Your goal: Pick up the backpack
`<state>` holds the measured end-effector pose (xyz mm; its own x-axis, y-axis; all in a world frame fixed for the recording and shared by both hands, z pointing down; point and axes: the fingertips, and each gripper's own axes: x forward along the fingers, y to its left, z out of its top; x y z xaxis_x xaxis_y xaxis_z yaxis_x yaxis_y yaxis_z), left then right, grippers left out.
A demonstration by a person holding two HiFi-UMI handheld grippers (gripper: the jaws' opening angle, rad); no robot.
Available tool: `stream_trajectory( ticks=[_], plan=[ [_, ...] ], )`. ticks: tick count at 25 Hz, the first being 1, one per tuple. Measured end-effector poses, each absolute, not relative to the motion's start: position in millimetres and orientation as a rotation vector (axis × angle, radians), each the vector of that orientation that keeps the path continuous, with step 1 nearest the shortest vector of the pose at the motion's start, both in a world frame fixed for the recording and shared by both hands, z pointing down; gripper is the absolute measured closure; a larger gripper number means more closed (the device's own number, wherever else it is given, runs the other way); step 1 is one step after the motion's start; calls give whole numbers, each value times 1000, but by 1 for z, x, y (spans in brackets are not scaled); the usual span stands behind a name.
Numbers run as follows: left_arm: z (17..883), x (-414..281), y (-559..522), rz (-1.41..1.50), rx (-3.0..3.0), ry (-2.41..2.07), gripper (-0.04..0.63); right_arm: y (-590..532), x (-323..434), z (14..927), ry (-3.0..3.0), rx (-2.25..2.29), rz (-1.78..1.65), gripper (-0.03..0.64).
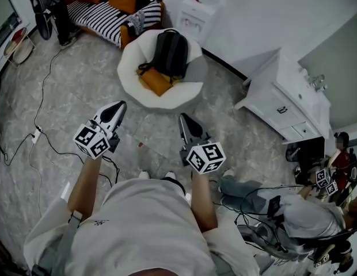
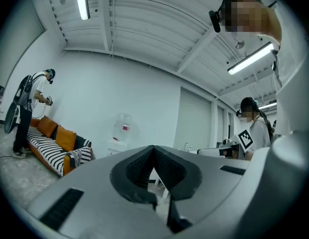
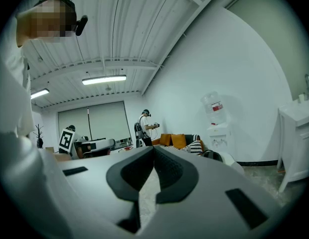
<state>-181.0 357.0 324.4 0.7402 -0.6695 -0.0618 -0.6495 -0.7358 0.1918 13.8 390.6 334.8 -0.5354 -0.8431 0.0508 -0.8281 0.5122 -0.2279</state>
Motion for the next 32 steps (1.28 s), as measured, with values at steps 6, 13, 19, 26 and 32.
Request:
stream_trajectory(
  ticks=[6, 13, 19, 26, 32],
  plan=[
    [329, -200, 362, -183, 2799, -1064, 592, 396, -2, 336, 2670, -1509, -325, 611],
    [333, -210, 364, -182, 2786, -1081, 592, 398, -6, 342, 2669, -1508, -354, 611],
    [339, -200, 349, -158, 2778, -1073, 592, 375, -3, 345, 2674, -1482, -375, 611],
    [341, -179, 310, -155, 2764, -1104, 592, 327, 16, 348, 2692, -1437, -386, 611],
    [335, -163, 263, -144, 2770, -1134, 592, 278, 29, 347, 2712, -1389, -384, 611]
  ],
)
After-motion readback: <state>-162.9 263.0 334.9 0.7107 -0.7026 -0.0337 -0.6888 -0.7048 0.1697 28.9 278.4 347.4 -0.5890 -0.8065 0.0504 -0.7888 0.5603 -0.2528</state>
